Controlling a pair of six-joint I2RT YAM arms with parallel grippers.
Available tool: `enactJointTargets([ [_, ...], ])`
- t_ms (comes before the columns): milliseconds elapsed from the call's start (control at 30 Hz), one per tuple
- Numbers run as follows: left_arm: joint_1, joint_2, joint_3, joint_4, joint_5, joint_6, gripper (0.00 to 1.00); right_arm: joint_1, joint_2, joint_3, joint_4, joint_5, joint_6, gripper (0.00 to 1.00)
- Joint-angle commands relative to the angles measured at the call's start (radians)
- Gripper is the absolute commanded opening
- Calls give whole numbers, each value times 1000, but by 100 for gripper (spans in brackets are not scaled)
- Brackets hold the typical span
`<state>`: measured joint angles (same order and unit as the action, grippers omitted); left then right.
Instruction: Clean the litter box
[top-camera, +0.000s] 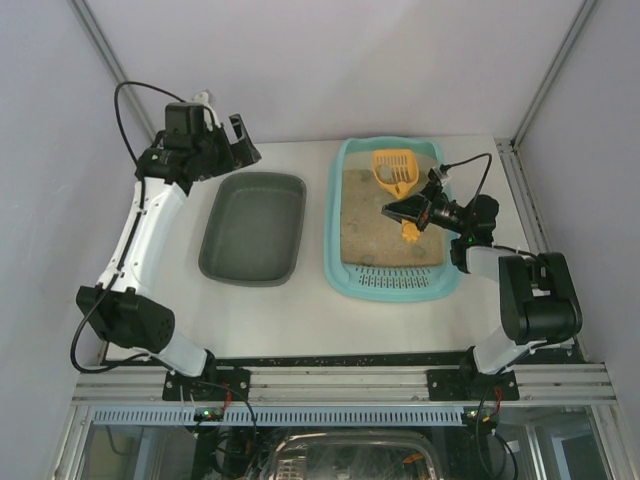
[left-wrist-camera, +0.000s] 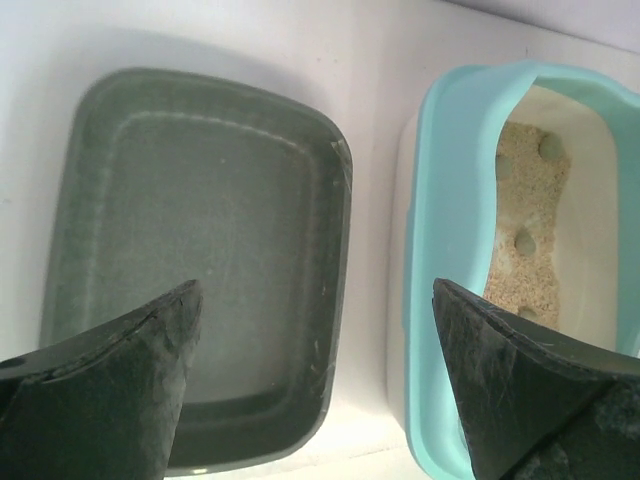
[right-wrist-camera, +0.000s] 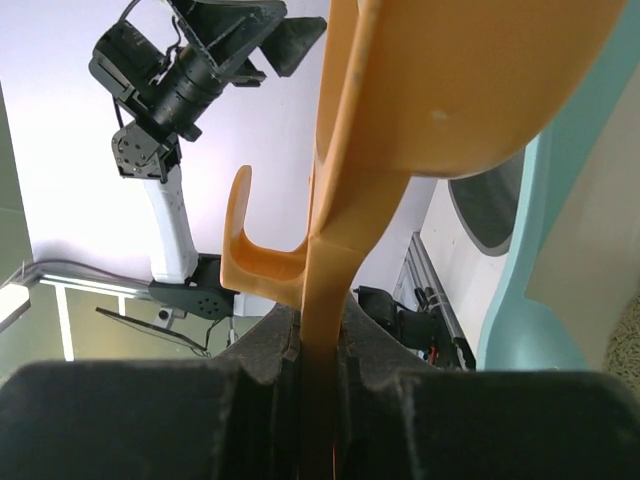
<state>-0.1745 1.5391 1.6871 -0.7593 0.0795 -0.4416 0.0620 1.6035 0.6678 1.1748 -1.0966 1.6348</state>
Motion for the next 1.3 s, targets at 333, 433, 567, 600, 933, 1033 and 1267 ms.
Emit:
enactJointTargets([
  [333, 172, -28, 185, -123, -2, 307, 98, 277, -127, 457, -1217, 110, -824, 0],
  [433, 282, -19, 187, -162, 102, 315, 97, 343, -92, 508, -1266, 145, -813, 0],
  [567, 379, -37, 141, -160, 89, 328, 96, 468, -2, 731, -1592, 261, -1019, 0],
  [600, 398, -45, 123, -155, 93, 331, 96, 503, 30, 783, -1677, 304, -1067, 0],
  [933, 428, -198, -156, -42, 41, 352, 96, 820, 402, 1344, -2247, 958, -1349, 0],
  [1033, 430, -222, -213, -23, 28, 343, 96, 896, 527, 1535, -2383, 1161, -1404, 0],
  [1267, 428, -259, -256, 6, -25, 322, 96, 1018, 577, 1522, -2423, 1519, -1426, 0],
])
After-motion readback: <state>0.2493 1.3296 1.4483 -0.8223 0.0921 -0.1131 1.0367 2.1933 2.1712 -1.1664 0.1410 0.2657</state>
